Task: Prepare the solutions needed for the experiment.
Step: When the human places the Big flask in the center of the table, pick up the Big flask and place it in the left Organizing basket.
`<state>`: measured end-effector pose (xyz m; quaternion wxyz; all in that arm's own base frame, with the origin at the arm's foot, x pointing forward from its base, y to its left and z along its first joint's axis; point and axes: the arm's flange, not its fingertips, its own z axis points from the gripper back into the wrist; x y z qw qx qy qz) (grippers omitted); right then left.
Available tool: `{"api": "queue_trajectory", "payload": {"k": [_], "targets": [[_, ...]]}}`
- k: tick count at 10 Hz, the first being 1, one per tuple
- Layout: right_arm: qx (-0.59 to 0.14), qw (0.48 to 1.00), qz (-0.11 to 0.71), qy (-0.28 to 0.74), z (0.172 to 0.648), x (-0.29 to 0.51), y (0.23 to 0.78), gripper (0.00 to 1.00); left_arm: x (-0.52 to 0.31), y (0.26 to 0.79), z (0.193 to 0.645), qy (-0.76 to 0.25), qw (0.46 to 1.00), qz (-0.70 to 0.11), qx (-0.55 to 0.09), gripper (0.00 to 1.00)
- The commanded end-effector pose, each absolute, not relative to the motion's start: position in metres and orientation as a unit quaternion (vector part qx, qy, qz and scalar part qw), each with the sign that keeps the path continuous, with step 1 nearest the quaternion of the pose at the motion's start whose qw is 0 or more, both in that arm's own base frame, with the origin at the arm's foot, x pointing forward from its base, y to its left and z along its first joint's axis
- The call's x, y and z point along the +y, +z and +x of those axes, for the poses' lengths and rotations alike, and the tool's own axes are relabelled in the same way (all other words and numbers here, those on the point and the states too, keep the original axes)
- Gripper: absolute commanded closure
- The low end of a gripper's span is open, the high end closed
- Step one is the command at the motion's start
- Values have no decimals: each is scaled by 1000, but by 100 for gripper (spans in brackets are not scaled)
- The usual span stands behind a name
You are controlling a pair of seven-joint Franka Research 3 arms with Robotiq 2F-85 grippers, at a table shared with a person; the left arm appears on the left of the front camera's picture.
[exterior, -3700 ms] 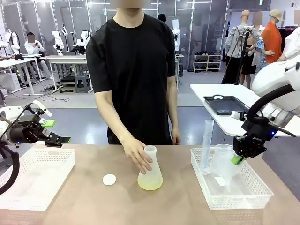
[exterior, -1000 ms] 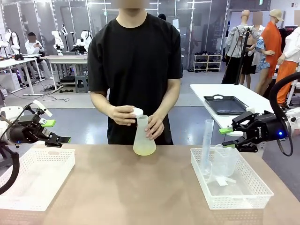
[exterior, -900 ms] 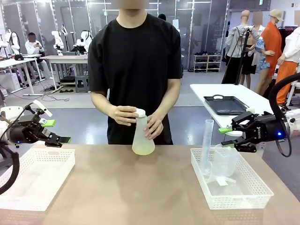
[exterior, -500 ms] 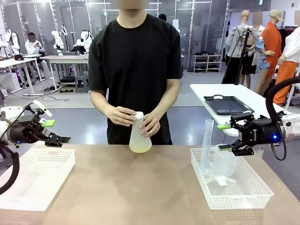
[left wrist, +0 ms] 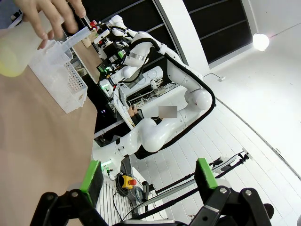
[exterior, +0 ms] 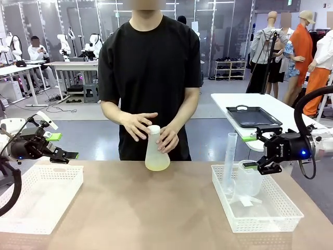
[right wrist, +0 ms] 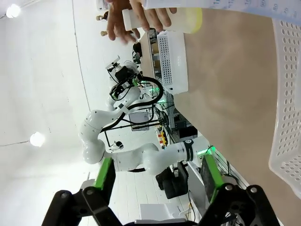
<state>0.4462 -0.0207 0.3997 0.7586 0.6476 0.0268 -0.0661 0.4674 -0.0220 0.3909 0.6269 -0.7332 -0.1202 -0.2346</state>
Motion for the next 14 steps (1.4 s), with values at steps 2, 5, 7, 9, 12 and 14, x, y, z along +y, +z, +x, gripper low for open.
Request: {"api": "queue_trajectory", "payload": {"k": [2, 5, 7, 9, 12, 14], "targets": [[28, 762, 644, -62, 445, -21, 401, 8, -22, 392, 468, -235, 626, -734, -122, 0], [28, 762, 644, -62, 445, -21, 401, 8, -22, 392, 468, -235, 626, -734, -122, 0], [28, 762, 644, -62, 445, -21, 401, 8, -22, 392, 468, -235, 626, -734, -122, 0], [28, 762, 644, -62, 445, -21, 401, 8, -22, 392, 468, -235, 626, -734, -122, 0], [28, 762, 644, -62, 445, -21, 401, 8, -22, 392, 468, -235, 626, -734, -122, 0], [28, 762, 644, -62, 445, -21, 401, 8, -22, 392, 468, -235, 626, -734, -122, 0]]}}
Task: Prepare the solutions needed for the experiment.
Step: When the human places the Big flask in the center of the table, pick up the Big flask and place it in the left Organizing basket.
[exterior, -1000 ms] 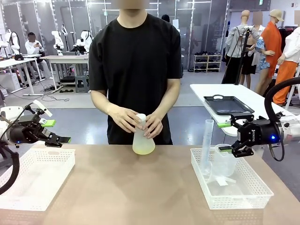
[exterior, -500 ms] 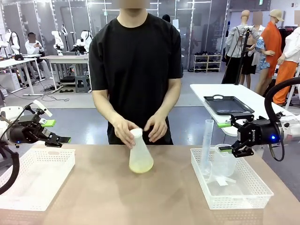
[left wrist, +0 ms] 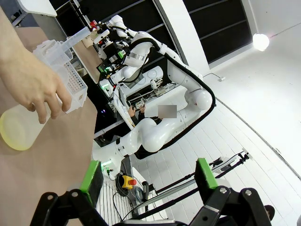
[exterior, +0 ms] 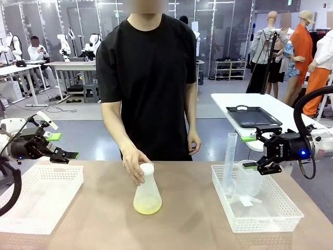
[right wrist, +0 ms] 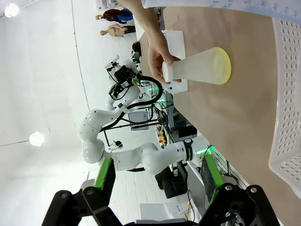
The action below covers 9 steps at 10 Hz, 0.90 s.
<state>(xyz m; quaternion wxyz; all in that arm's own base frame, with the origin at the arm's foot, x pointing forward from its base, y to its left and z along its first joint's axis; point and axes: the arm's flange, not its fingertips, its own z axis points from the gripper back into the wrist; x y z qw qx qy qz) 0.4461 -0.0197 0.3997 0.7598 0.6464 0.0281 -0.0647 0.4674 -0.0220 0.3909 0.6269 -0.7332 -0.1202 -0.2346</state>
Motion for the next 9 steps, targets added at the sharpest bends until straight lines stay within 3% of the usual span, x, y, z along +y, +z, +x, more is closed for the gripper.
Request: {"api": "queue_trajectory", "payload": {"k": [1, 6, 9], "targets": [[28, 762, 644, -62, 445, -21, 401, 8, -22, 392, 468, -235, 626, -734, -122, 0], [28, 762, 644, -62, 445, -21, 401, 8, -22, 391, 467, -235, 627, -733, -120, 0], [28, 762, 644, -62, 445, -21, 401, 8, -29, 386, 468, -211, 682, -693, -96, 0]]}}
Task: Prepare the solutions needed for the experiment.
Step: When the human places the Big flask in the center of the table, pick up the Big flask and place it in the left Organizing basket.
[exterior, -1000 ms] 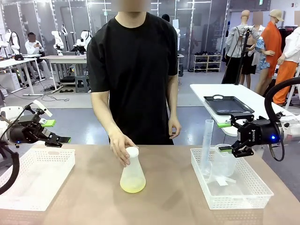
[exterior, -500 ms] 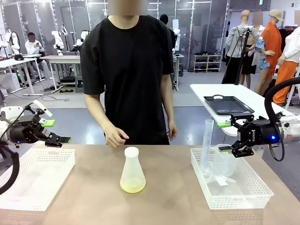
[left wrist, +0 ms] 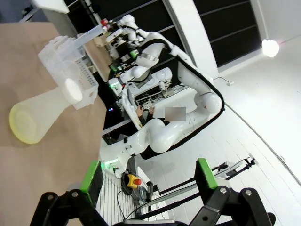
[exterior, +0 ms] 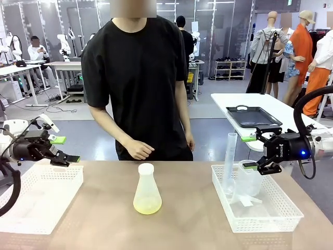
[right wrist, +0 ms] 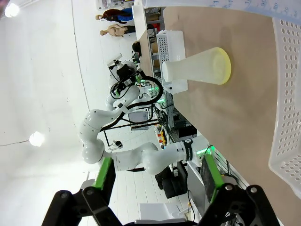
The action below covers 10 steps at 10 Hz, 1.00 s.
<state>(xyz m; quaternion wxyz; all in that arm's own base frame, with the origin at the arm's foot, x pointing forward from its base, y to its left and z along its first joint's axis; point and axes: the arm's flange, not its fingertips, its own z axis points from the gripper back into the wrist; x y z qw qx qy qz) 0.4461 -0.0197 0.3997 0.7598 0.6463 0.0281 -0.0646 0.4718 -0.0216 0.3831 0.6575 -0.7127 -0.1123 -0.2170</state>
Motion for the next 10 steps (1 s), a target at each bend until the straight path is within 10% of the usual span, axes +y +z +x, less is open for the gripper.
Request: {"api": "queue_trajectory", "payload": {"k": [1, 10], "targets": [[28, 762, 644, -62, 445, -21, 401, 8, -33, 387, 466, -208, 702, -674, -98, 0], [28, 762, 644, -62, 445, -21, 401, 8, -40, 388, 466, -217, 741, -626, -107, 0]]}}
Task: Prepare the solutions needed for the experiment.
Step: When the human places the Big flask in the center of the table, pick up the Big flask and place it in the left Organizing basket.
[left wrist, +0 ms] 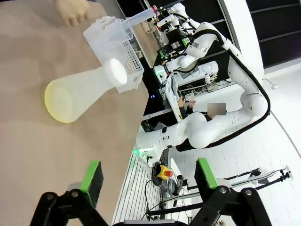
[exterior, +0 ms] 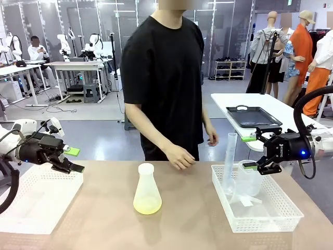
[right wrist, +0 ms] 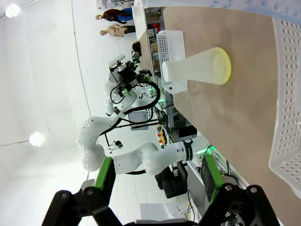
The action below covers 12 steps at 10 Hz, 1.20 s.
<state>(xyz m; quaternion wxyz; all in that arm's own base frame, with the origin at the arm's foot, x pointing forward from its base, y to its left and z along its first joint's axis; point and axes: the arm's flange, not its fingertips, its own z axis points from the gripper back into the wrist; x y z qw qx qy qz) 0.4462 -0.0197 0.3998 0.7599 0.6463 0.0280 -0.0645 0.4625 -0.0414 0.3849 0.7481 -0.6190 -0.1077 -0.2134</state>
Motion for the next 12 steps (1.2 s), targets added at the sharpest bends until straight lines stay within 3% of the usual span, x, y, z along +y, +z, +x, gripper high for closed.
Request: {"api": "queue_trajectory", "payload": {"k": [1, 4, 6, 9, 10, 11, 12], "targets": [[28, 762, 644, -62, 445, -21, 401, 8, -42, 387, 462, -215, 748, -618, -109, 0], [28, 762, 644, -62, 445, -21, 401, 8, -71, 396, 443, -350, 751, -518, -211, 0], [28, 762, 644, -62, 445, -21, 401, 8, -83, 396, 429, -444, 753, -424, -238, 0], [28, 762, 644, -62, 445, -21, 401, 8, -107, 392, 417, -555, 709, -324, -292, 0], [28, 762, 644, -62, 445, -21, 401, 8, -110, 391, 419, -570, 707, -303, -289, 0], [28, 762, 644, -62, 445, -21, 401, 8, -98, 400, 426, -536, 721, -360, -252, 0], [28, 762, 644, -62, 445, -21, 401, 8, -98, 400, 426, -536, 721, -360, -252, 0]]}}
